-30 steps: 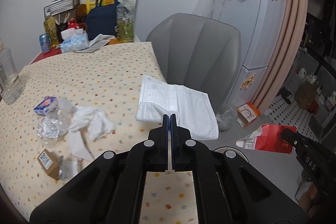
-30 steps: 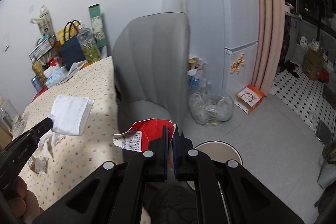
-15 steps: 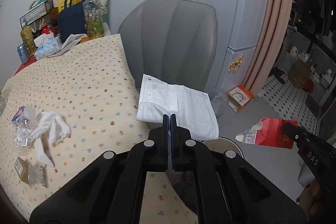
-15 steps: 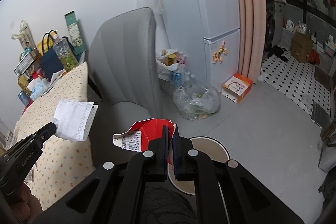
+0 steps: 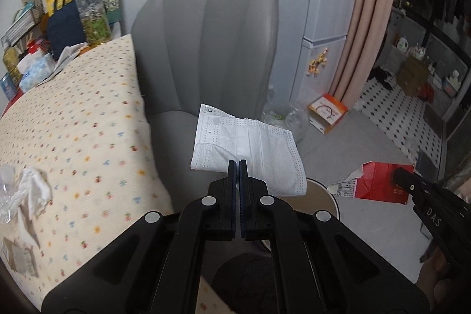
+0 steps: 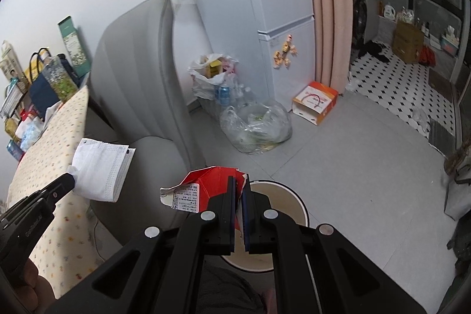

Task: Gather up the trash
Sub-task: 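Carry the mask packet and red packet over to the white bin, then open the right tool then the left tool to drop both packets into the bin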

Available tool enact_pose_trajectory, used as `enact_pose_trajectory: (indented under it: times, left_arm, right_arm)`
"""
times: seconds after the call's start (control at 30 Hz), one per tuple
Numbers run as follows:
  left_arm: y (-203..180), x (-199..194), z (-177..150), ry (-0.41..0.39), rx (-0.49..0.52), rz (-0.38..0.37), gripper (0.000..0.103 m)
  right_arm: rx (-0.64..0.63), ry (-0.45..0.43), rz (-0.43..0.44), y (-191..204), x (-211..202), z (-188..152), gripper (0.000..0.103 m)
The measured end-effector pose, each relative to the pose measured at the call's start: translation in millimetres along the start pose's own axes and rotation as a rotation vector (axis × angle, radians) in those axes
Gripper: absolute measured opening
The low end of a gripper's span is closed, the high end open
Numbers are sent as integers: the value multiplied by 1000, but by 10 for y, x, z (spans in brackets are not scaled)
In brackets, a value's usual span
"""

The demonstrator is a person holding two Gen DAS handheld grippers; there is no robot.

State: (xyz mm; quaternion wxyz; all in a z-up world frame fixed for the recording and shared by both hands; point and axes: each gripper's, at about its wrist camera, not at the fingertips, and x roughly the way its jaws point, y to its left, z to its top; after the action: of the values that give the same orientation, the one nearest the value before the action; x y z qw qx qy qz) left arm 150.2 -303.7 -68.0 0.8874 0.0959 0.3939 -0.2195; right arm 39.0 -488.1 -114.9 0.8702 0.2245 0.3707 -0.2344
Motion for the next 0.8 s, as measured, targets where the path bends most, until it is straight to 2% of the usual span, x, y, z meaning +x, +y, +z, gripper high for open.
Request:
enact_pose_trajectory:
  times: [0.2, 0.23, 0.3, 0.53, 0.8]
  left_arm:
    - [-132, 216, 10, 37, 41, -6, 3]
    - [-150, 250, 1, 46, 47, -5, 3]
    - [-181, 302, -16, 58, 56, 0, 3]
    - [-357, 390, -49, 82, 81, -2, 3]
    - [-676, 460, -67, 100, 124, -62, 3]
  right_arm:
    - [24, 29, -16, -143, 285, -18, 9]
    - [34, 39, -12, -179, 341, -33, 20]
    - [59, 41, -19, -250, 409, -65, 57]
    - [86, 70, -34, -457, 468, -119, 56]
    - [125, 48, -82, -722, 291, -106, 61]
